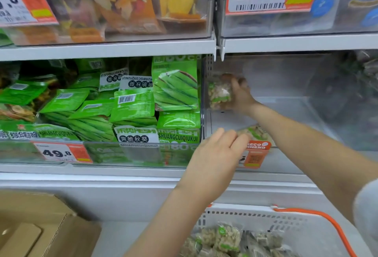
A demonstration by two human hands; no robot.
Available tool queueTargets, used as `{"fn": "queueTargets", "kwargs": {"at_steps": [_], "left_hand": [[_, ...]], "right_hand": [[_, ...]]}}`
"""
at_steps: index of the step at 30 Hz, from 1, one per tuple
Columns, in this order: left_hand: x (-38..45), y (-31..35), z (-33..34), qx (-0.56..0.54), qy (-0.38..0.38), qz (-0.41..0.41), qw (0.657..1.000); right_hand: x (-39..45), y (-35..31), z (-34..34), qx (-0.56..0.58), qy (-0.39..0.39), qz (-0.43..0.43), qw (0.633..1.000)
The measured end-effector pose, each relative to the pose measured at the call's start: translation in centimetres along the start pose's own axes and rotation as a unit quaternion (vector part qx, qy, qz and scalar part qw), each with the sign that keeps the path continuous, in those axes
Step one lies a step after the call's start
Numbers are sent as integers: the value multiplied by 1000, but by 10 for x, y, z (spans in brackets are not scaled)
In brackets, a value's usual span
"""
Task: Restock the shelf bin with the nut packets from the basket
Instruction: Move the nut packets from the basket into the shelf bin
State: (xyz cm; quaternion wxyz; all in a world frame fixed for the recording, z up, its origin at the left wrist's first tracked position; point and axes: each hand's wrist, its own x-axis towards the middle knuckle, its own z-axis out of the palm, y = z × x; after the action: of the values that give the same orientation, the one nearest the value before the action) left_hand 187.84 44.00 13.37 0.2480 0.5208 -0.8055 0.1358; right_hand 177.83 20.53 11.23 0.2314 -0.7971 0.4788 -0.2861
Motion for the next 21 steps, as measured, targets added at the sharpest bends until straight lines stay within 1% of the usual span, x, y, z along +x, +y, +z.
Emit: {"fn": "queueTargets", "kwargs": {"at_steps": [2, 4, 7, 8, 12, 16, 18, 21], "left_hand": [[1, 2, -1, -6, 5, 1, 1000], [1, 3, -2, -13, 8, 0, 1000], [0, 6, -4, -7, 8, -11, 1000], [0, 6, -4, -9, 8, -13, 1000], [0, 6, -5, -10, 5, -17, 1000], [1, 6, -7, -8, 1, -21, 1000], [1, 7, -7, -5, -2, -21, 1000], [1, 7, -6, -6, -4, -24, 1000]], "right_hand": [[-3, -5, 5, -16, 22, 19, 999], [-5, -7, 8, -10, 41, 22, 999], [-7, -10, 6, 63, 70, 48, 994], [-6, -10, 5, 85, 69, 56, 992], [-4, -6, -2, 142, 23, 89, 986], [-5, -5, -6, 120, 35, 131, 984], [-6, -7, -5, 121, 26, 127, 984], [-7, -8, -6, 138, 33, 118, 983]]}}
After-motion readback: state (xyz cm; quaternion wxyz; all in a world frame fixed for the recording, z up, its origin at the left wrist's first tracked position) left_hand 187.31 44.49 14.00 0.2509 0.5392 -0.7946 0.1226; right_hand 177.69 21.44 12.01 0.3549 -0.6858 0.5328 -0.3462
